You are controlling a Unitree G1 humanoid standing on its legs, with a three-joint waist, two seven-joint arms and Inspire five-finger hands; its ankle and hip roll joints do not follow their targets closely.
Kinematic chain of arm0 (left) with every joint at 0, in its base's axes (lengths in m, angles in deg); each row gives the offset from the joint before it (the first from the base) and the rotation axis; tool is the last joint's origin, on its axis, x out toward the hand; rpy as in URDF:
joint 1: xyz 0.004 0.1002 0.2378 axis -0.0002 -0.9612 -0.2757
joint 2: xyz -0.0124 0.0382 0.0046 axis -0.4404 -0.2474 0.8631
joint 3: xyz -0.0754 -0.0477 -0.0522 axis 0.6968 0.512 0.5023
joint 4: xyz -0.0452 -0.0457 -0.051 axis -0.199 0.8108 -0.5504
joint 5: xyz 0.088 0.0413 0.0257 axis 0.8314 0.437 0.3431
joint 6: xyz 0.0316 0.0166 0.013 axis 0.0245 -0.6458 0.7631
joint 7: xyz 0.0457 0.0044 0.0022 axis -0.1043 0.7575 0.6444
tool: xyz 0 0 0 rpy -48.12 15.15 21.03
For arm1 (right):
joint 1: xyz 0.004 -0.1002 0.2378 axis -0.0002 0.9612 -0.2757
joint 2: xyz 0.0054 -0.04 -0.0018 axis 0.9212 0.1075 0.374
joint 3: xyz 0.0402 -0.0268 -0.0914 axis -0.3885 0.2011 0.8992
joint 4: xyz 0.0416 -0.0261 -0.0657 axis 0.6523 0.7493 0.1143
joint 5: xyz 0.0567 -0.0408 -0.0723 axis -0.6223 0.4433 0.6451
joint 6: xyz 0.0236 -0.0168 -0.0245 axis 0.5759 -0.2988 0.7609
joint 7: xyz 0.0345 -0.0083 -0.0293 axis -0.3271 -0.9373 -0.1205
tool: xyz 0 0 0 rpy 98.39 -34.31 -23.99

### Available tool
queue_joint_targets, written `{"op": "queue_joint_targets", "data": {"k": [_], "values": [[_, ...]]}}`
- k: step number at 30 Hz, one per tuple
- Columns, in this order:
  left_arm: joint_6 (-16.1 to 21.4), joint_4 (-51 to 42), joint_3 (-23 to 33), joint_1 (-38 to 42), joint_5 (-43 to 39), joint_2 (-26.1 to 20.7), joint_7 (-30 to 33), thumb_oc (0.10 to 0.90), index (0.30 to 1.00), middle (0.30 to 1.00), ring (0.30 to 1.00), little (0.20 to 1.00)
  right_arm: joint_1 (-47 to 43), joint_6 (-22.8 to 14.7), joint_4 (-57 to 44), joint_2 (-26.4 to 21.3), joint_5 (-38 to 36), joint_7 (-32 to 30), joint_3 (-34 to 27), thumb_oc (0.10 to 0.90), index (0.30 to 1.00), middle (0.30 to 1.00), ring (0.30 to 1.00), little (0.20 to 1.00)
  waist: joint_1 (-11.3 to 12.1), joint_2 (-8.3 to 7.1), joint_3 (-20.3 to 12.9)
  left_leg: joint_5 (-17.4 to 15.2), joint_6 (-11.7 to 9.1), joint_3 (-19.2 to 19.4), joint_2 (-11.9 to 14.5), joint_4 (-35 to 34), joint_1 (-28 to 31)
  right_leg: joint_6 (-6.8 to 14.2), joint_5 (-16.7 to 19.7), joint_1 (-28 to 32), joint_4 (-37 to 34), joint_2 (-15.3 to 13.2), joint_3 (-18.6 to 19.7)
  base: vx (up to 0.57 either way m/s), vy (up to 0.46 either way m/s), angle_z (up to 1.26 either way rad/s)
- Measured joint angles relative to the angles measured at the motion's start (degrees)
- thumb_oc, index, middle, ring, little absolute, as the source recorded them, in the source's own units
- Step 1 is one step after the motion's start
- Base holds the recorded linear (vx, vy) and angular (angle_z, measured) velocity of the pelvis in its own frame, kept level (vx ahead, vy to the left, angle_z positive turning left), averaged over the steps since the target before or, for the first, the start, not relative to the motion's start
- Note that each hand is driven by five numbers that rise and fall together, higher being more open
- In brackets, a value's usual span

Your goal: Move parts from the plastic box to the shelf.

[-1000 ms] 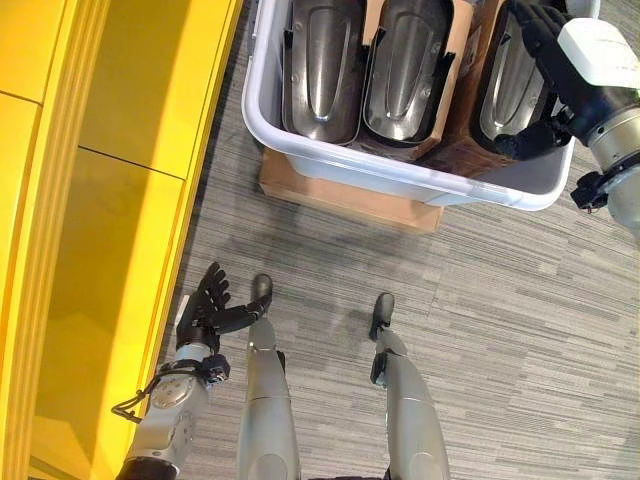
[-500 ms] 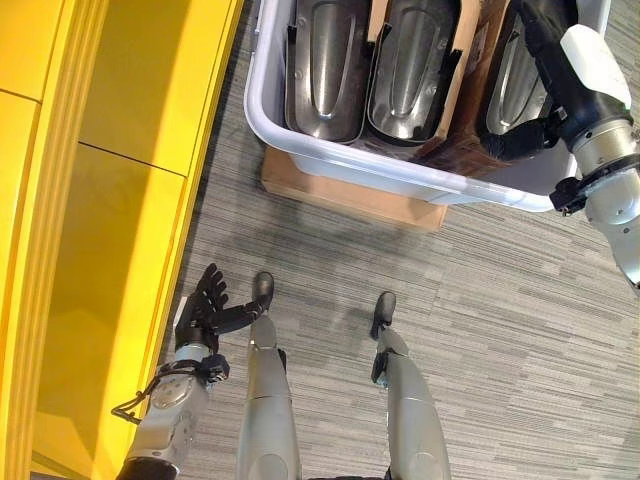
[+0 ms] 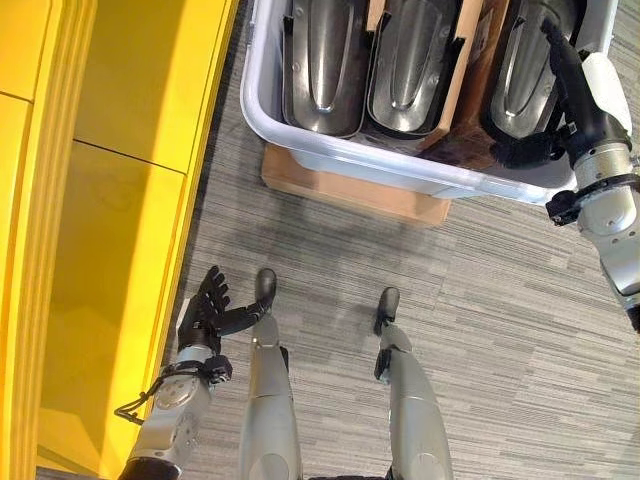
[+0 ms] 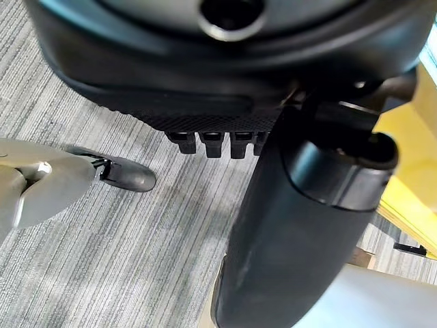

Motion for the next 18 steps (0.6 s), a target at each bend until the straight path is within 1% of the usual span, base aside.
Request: {"op": "queue_joint_targets", "data": {"k": [4,6,8,11,14,18], "values": [[0.03,0.15,-0.09,0.05,0.01,0.02,0.05,0.9,1.0,1.0,1.0,1.0,-0.78,0.46,1.67,0.42,0.07,-0.34,0.01,0.9,1.0,1.0,1.0,1.0,0.12,0.12,0.07,0.25,-0.35,-0.01,-0.07,0.08,-1.6,0.01,-0.12,-1.99,0.86,-0.09,0.12,0.0,0.0,0.0],[0.03,0.34,-0.37,0.08,0.02,0.02,0.05,0.9,1.0,1.0,1.0,1.0,-1.32,0.48,3.76,1.82,0.05,-0.35,0.02,0.9,1.0,1.0,1.0,1.0,0.11,0.14,0.08,0.25,-0.35,0.06,-0.35,0.1,-1.63,0.16,-0.31,-2.26,1.27,-0.36,0.36,0.0,0.0,0.0],[0.04,0.27,-0.4,0.12,0.0,0.02,0.07,0.9,1.0,1.0,1.0,1.0,-1.34,0.83,3.86,1.95,0.05,-0.37,0.02,0.9,1.0,1.0,1.0,1.0,0.01,0.27,0.12,0.27,-0.37,0.22,-0.81,0.12,-1.87,0.34,-0.54,-2.88,1.75,-0.84,0.65,0.0,0.0,0.0],[0.11,0.02,-0.34,0.12,0.0,-0.01,0.14,0.9,1.0,1.0,1.0,1.0,-1.9,0.84,4.08,1.95,0.05,-0.66,0.09,0.9,1.0,1.0,1.0,1.0,0.08,0.29,0.13,0.3,-0.39,0.2,-0.82,0.15,-2.41,0.35,-0.55,-3.51,1.93,-0.86,0.66,0.0,0.0,0.0],[0.21,0.01,-0.4,0.19,0.0,0.0,0.74,0.9,1.0,1.0,1.0,1.0,-5.85,1.27,6.79,2.01,0.05,-1.16,0.14,0.9,1.0,1.0,1.0,1.0,0.09,0.57,0.12,0.43,-0.59,0.2,-0.91,0.69,-4.38,0.36,-0.57,-5.59,2.74,-0.94,0.82,0.0,0.0,0.0],[0.35,0.15,-0.48,0.22,-0.02,0.06,1.15,0.9,1.0,1.0,1.0,1.0,-7.6,1.51,7.8,2.01,0.07,-1.16,0.4,0.9,1.0,1.0,1.0,1.0,0.29,0.9,0.2,0.47,-0.64,0.15,-0.91,0.72,-4.97,0.36,-0.59,-6.1,2.81,-0.95,0.8,0.0,0.0,0.0]]}}
